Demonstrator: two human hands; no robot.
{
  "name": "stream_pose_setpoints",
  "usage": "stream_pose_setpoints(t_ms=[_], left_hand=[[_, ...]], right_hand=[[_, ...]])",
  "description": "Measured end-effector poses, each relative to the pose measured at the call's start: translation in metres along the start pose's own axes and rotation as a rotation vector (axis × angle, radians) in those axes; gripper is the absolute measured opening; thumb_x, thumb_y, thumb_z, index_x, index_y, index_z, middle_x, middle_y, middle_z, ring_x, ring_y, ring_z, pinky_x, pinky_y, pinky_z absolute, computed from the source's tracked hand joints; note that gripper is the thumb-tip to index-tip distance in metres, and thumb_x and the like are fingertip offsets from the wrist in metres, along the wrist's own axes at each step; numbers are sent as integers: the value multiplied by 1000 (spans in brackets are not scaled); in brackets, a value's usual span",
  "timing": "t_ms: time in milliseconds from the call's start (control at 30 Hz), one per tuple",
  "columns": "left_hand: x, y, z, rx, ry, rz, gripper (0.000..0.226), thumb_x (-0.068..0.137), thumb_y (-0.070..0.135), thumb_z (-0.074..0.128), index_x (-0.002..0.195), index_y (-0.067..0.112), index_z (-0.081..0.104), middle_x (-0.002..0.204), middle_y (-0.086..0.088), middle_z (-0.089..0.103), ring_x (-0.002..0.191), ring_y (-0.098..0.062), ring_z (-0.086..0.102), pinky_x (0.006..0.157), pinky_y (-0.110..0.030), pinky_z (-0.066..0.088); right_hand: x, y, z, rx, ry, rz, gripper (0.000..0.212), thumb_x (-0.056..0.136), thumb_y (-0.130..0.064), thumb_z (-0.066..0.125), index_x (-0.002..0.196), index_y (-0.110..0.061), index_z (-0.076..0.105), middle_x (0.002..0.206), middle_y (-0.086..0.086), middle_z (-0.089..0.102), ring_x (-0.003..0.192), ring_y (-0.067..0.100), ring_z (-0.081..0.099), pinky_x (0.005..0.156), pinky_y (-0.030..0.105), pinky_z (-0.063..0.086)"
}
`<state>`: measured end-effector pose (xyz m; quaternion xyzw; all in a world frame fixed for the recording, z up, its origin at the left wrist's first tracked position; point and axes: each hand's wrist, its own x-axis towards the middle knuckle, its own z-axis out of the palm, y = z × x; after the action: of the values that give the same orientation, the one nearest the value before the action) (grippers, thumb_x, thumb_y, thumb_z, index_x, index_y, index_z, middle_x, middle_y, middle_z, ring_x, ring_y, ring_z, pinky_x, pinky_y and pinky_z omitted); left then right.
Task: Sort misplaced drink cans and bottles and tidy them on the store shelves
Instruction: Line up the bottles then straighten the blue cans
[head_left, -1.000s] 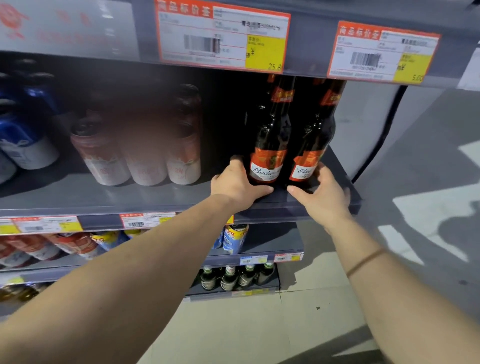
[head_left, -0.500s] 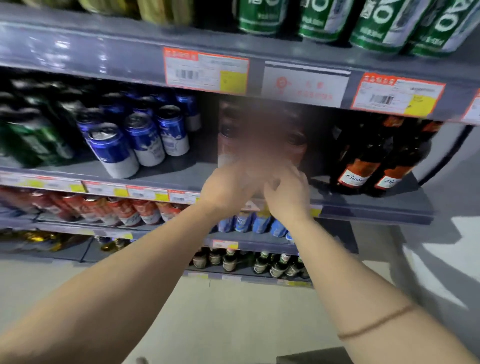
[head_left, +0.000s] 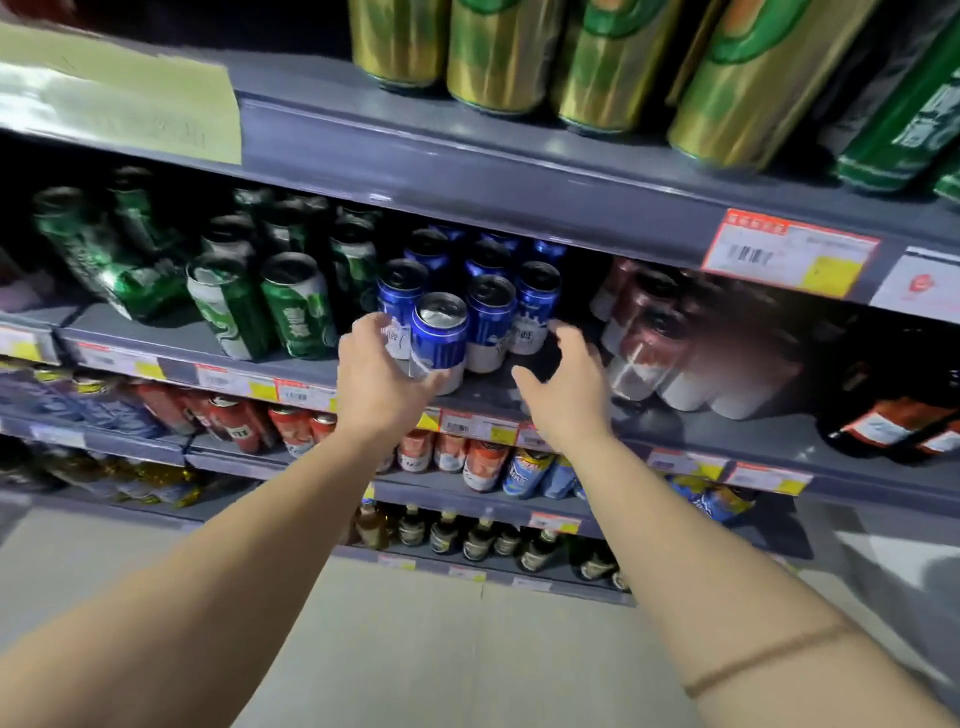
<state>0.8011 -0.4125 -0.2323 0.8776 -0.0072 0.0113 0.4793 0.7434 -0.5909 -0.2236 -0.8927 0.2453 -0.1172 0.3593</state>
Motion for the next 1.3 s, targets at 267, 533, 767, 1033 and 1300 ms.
stream_pose_setpoints(t_ms=[267, 533, 767, 1033, 1300], left_hand=[[17, -15, 30, -62, -58, -1, 67, 66, 38, 87, 115, 26, 43, 107, 9, 59, 96, -13, 61, 84, -35, 51], [16, -12, 37, -71, -69, 56, 57, 76, 27, 81, 125, 21, 51, 79, 32, 54, 76, 23, 51, 82, -17, 44], [15, -12, 45, -67, -99, 81, 41, 81, 27, 75, 116, 25, 55, 97, 16, 67, 90, 4, 60, 82, -22, 49], [18, -14, 41, -53, -157, 66, 51, 80, 33, 76, 125, 27, 52, 105, 14, 65, 101, -7, 60, 92, -32, 50], [14, -9, 32, -62, -304, 116, 55, 82, 22, 76, 129, 25, 49, 114, 15, 61, 107, -2, 57, 99, -24, 43]], right_hand=[[83, -3, -7, 50, -48, -19, 95, 74, -13, 77, 150, -34, 26, 139, -3, 51, 120, 16, 50, 91, 20, 38], [102, 27, 12, 319, -109, 28, 59, 73, -20, 83, 125, -19, 55, 108, -8, 59, 100, 12, 57, 86, 25, 44], [103, 34, 20, 357, -63, 34, 63, 78, -12, 76, 135, -20, 49, 115, -10, 61, 103, 8, 57, 89, 23, 45], [35, 18, 38, 364, -96, 133, 62, 75, -20, 69, 132, -18, 44, 120, -3, 52, 99, 10, 53, 85, 26, 42], [39, 14, 31, 311, -66, 99, 44, 69, -20, 74, 104, -28, 49, 119, -3, 51, 102, 12, 53, 88, 26, 44]])
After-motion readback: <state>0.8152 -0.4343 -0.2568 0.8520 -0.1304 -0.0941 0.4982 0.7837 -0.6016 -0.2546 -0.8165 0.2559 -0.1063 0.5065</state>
